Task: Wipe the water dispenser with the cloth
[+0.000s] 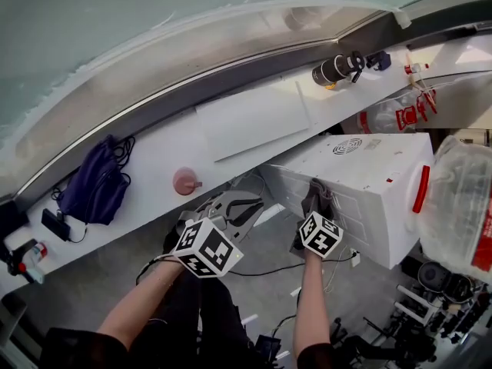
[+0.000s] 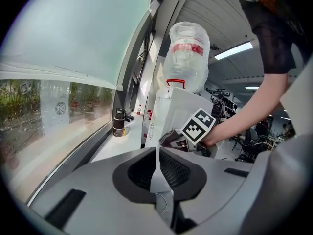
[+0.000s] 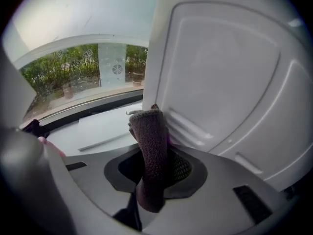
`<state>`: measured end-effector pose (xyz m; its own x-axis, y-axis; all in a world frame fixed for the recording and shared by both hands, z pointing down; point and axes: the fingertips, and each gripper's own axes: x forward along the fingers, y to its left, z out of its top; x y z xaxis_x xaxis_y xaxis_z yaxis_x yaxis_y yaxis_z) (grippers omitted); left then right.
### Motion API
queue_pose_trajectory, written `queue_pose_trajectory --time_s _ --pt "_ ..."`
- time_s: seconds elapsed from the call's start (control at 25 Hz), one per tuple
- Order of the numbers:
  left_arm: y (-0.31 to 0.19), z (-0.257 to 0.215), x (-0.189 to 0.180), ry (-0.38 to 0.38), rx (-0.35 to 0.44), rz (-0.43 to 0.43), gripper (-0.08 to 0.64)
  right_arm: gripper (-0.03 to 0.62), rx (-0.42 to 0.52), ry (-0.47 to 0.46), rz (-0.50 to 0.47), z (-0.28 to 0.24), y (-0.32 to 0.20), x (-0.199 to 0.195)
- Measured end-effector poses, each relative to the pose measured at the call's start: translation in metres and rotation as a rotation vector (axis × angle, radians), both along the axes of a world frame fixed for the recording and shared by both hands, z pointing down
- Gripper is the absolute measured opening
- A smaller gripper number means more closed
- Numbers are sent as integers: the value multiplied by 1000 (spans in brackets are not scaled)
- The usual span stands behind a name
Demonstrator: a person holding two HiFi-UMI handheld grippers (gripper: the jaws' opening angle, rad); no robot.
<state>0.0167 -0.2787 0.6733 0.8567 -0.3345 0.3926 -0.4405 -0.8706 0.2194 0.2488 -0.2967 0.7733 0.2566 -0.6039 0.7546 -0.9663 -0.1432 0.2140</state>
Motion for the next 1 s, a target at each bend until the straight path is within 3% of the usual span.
queue_pose_trajectory --time_s 0.56,0.76,1.0 --pt "6 49 -33 -43 -15 -45 23 104 -192 -25 160 129 9 14" --pt "12 61 -42 -57 -23 -69 23 104 -269 -27 147 152 11 4" --pt "14 56 -42 -65 -27 -104 23 104 -223 -75 50 127 13 -16"
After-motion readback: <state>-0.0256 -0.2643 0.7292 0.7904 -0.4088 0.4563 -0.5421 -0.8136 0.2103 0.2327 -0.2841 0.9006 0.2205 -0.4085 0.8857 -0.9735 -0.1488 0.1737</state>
